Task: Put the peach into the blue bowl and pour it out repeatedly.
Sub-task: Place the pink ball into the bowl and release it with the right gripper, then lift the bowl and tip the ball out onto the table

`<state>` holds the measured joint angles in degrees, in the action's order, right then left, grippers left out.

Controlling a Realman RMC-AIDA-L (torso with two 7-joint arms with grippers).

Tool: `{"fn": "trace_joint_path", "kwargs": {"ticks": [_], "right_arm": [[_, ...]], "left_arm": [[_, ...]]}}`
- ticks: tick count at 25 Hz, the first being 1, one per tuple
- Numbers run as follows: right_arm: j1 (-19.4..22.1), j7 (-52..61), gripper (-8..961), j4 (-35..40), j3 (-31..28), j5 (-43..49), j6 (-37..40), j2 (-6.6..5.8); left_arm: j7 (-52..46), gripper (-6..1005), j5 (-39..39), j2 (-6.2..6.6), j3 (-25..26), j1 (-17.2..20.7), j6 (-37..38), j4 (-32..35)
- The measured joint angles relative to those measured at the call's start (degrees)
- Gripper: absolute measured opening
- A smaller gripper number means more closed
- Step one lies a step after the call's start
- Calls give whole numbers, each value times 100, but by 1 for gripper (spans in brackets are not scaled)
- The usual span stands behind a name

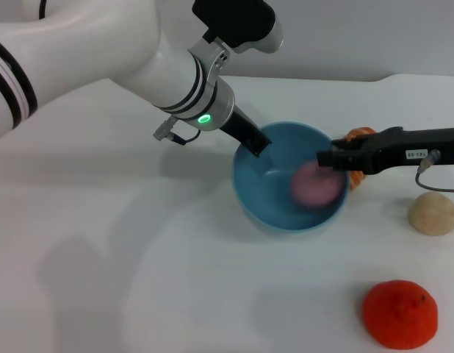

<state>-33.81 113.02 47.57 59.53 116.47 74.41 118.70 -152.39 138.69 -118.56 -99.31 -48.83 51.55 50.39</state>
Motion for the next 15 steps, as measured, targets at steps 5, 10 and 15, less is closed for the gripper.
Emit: {"fn": "trace_joint_path", "kwargs": {"ticks": [5, 10, 15], "right_arm": [[321, -407, 403, 158, -390, -464, -66, -28], [730, -910, 510, 255, -1349, -693, -126, 1], [1351, -2285, 510, -528, -2197, -1847, -207, -12]], "left_arm": [[-2, -1, -6, 0, 0, 66, -14, -12], [-4, -1, 2, 0, -71, 134, -210, 19], [-7, -1, 216, 7, -226, 118, -461, 100]]}}
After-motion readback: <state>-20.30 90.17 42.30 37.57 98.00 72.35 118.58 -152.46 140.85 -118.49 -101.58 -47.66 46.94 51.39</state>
